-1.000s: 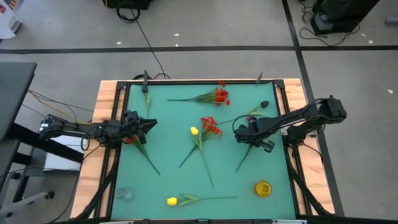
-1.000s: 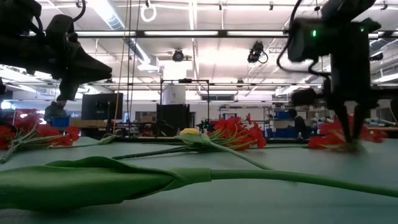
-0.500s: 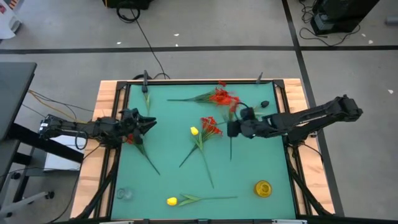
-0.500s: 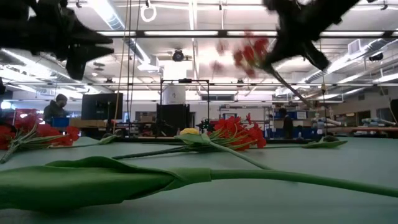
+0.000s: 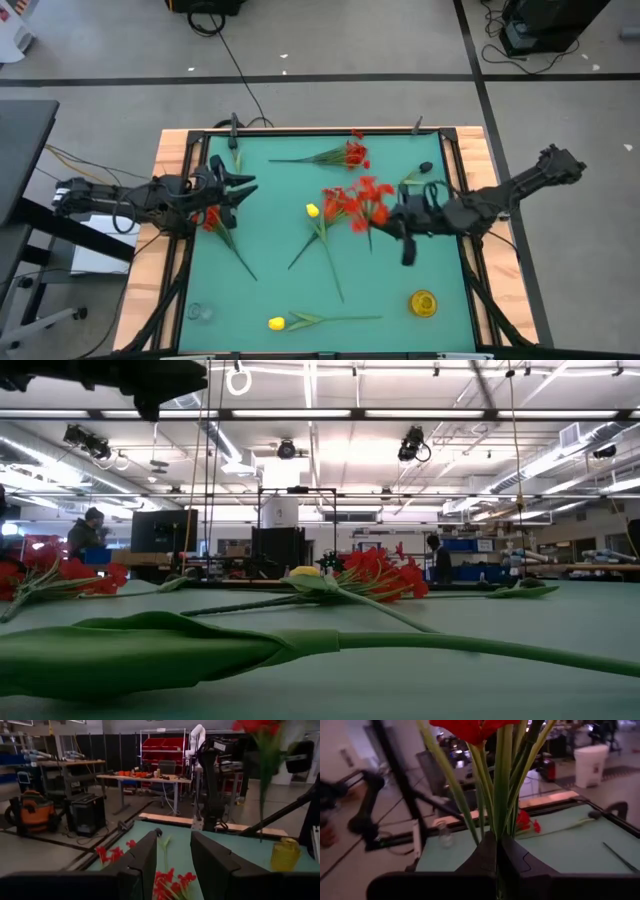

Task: Sort flowers into vase by color
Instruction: Put the bottom right red flowers into the yellow flower vase

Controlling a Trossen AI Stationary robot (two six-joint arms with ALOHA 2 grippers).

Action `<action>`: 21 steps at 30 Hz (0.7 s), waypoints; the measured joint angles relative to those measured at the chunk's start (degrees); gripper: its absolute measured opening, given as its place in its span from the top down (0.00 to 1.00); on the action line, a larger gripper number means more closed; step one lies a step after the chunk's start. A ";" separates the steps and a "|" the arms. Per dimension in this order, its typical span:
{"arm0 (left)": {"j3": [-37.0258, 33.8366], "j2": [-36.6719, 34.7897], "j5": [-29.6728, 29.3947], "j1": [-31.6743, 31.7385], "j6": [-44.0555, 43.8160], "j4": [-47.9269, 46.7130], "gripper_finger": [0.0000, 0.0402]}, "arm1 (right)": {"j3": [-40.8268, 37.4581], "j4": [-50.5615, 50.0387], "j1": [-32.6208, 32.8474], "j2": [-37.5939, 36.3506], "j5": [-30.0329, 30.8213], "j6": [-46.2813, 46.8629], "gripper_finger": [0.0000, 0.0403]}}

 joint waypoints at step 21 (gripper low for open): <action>1.24 3.55 0.00 0.00 -5.75 2.53 0.69 | 0.02 -6.67 35.04 -7.38 14.65 1.34 0.98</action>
